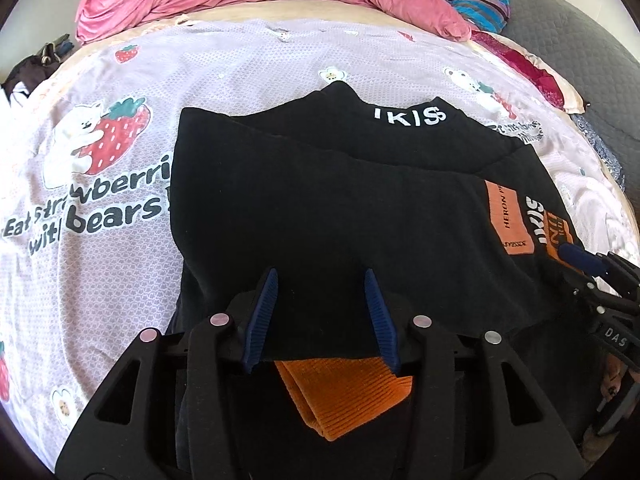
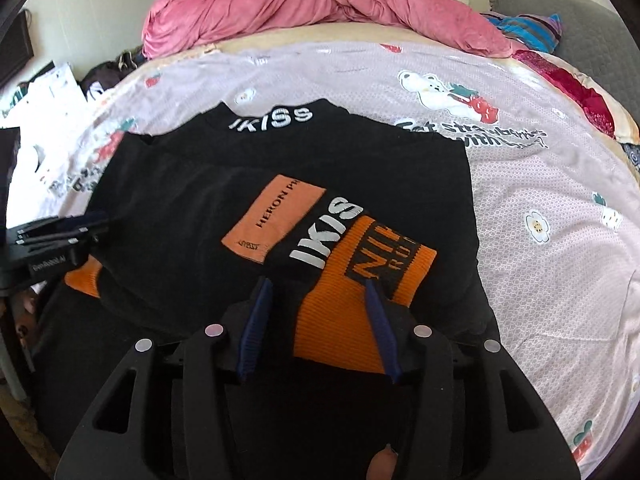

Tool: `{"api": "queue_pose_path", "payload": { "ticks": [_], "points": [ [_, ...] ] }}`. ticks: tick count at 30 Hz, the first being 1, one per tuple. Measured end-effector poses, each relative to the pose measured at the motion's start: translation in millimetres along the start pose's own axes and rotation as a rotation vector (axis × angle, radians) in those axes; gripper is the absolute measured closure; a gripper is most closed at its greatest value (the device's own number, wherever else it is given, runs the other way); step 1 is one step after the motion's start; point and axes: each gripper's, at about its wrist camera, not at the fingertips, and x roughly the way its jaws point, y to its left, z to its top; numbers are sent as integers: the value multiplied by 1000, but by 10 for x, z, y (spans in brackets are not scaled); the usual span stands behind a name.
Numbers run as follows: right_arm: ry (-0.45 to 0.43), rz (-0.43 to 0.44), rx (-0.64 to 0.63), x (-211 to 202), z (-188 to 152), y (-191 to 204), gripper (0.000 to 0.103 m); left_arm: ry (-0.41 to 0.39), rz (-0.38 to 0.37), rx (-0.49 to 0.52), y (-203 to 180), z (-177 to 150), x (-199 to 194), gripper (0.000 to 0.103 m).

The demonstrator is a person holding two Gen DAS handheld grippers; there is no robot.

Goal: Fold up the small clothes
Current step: 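Open the right gripper to release the orange cuff on the shirt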

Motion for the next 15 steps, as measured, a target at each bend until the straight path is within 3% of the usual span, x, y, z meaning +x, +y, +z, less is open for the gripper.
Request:
{"api": "queue_pose_path", "payload": {
  "ticks": [2, 6, 8, 15],
  "points": [
    [-29, 24, 15, -78, 16, -19, 53, -4, -6, -3, -11, 0, -29, 62],
    [-87, 53, 37, -245, 39, -17, 33, -12, -19, -1, -47, -14, -98, 54],
    [-108, 64, 50, -313, 44, -30, 31, -20, -21, 3, -67, -24, -145, 53],
    [-165, 60, 63, -486, 9, -74, 12, -55, -30, 4, -97, -44, -334, 32]
  ]
}}
